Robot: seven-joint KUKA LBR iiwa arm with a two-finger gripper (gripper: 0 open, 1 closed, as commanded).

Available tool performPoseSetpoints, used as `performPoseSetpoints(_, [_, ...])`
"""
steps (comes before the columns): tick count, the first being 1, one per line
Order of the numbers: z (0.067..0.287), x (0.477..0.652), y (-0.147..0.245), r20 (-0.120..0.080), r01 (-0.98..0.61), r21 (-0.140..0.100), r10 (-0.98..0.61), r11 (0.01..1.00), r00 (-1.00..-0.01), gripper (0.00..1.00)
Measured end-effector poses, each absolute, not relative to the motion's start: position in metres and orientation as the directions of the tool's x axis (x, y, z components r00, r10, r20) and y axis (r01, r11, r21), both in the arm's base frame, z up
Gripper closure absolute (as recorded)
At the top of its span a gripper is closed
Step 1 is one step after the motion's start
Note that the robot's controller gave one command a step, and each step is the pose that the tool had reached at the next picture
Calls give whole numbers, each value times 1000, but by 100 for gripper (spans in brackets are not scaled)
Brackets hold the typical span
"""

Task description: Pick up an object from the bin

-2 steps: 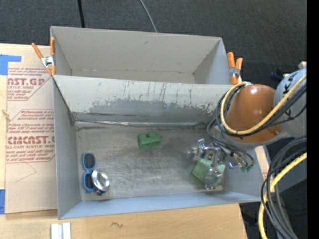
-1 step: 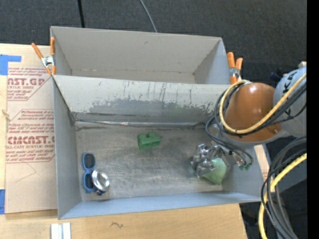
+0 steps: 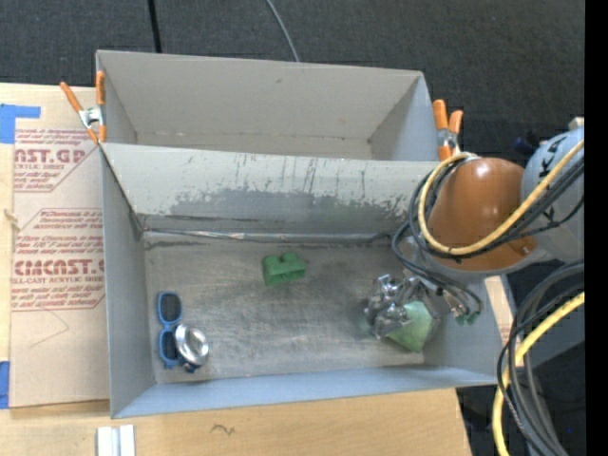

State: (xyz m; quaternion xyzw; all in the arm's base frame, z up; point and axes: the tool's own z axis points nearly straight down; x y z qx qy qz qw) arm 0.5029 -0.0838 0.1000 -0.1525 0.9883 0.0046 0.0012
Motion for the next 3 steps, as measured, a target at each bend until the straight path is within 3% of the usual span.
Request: performPoseSetpoints(3, [100,503,-85,-4,-301,8,-301,954,-954,100])
